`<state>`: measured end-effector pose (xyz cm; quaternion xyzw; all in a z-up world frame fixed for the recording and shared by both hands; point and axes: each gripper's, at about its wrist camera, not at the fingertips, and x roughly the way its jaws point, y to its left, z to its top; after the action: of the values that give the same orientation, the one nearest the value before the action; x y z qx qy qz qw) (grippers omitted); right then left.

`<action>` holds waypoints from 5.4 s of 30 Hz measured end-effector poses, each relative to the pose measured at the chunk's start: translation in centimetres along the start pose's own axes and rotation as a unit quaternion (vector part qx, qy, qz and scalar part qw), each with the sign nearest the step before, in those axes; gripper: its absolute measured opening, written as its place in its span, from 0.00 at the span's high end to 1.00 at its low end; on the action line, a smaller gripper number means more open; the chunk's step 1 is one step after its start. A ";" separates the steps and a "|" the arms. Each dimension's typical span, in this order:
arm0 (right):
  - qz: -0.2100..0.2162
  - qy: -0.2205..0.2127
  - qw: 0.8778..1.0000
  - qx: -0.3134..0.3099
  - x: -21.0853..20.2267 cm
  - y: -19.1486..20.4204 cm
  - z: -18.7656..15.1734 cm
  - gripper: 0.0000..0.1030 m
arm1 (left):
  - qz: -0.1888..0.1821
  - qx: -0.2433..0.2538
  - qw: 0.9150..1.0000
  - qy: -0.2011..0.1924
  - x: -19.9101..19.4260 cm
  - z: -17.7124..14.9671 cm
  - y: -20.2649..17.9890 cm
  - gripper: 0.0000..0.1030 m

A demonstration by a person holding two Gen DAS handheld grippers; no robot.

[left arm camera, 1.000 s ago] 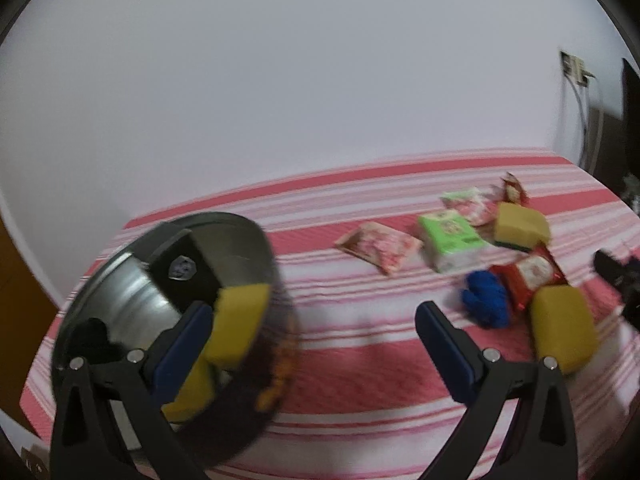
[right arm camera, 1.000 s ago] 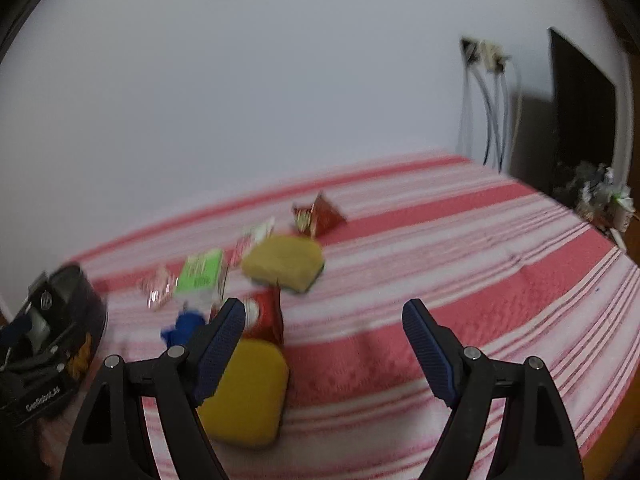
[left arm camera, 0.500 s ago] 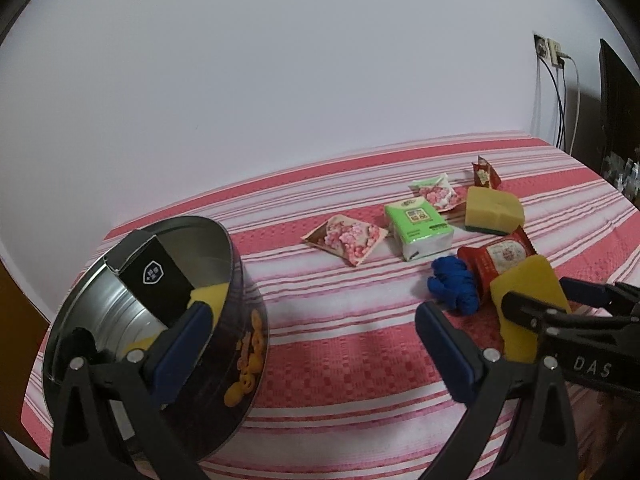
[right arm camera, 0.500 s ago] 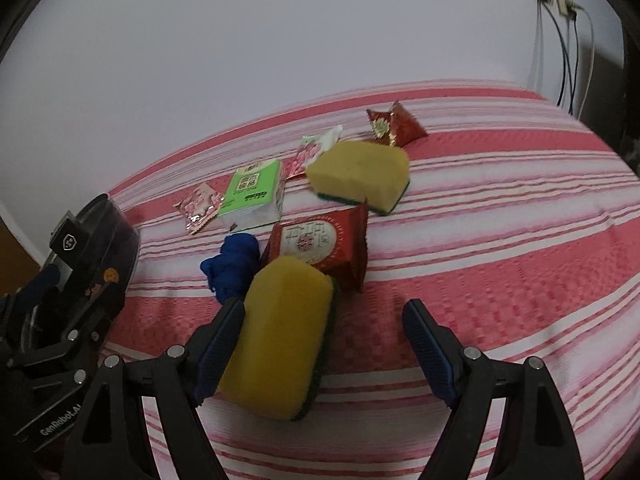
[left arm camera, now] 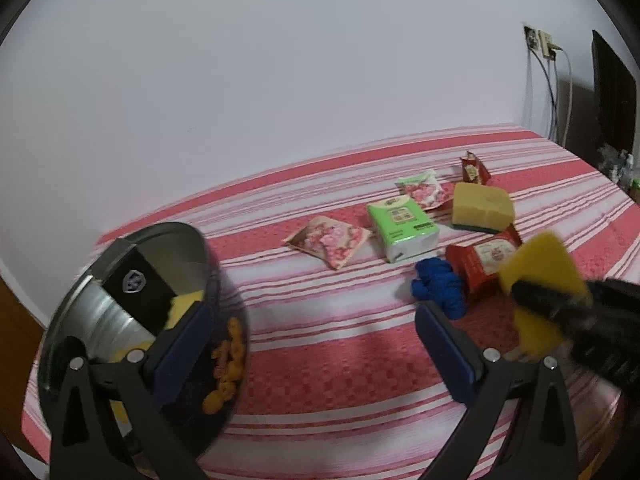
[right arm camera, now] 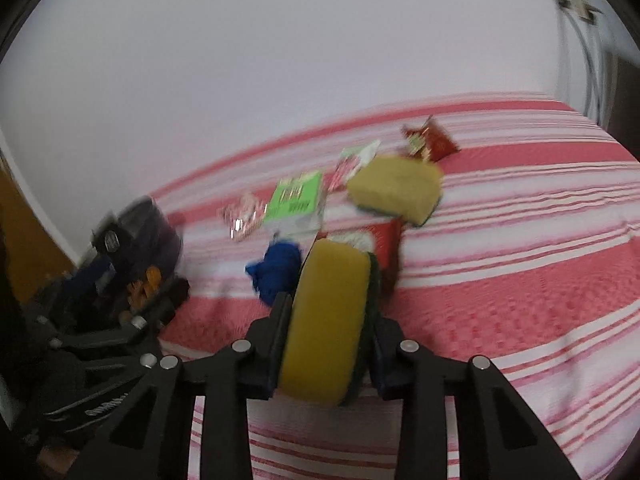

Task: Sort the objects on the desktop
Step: 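Grasp the flat yellow sponge with right tool and lift it, then close left tool on the blue fuzzy toy while right tool holds the yellow sponge, then carry the blue toy and yellow sponge over the silver tin with both tools, then open left tool to drop the blue toy while right tool releases the sponge into the tin, then withdraw both tools from the tin toward the remaining items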

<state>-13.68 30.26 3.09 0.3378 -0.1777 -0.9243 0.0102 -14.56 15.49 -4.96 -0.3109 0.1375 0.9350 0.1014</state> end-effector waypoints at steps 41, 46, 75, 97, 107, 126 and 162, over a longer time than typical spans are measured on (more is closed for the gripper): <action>-0.145 -0.192 0.970 0.028 -4.9 -2.7 1.9 0.64 | -0.098 -0.055 0.994 0.017 4.8 2.1 -3.5 0.63; -0.157 -0.210 0.965 0.010 -5.4 -1.8 1.7 0.64 | -0.069 -0.028 0.996 -0.049 2.2 2.1 -4.1 0.63; -0.117 -0.257 0.955 -0.088 -3.6 8.9 -0.2 0.64 | 0.034 -0.135 0.973 -0.183 -3.2 -1.7 6.6 0.63; -0.020 -0.240 0.956 -0.168 -0.2 19.3 -2.2 0.64 | 0.111 -0.205 0.961 -0.147 -3.6 -4.1 15.0 0.63; 0.018 -0.236 0.952 -0.194 1.5 23.1 -2.4 0.64 | 0.150 -0.230 0.952 -0.132 -3.9 -4.8 18.0 0.63; 0.027 -0.232 0.944 -0.232 4.4 25.7 -1.9 0.64 | 0.220 -0.242 0.940 -0.094 -3.0 -5.6 21.7 0.63; 0.016 -0.288 0.940 -0.184 0.5 22.9 -1.8 0.23 | 0.271 -0.244 0.929 -0.064 -2.4 -6.6 22.5 0.00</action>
<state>-15.28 8.15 9.14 0.0465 -0.0054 -0.9983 0.0353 -15.20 -8.07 -4.17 -0.2168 -0.0230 0.9494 -0.2259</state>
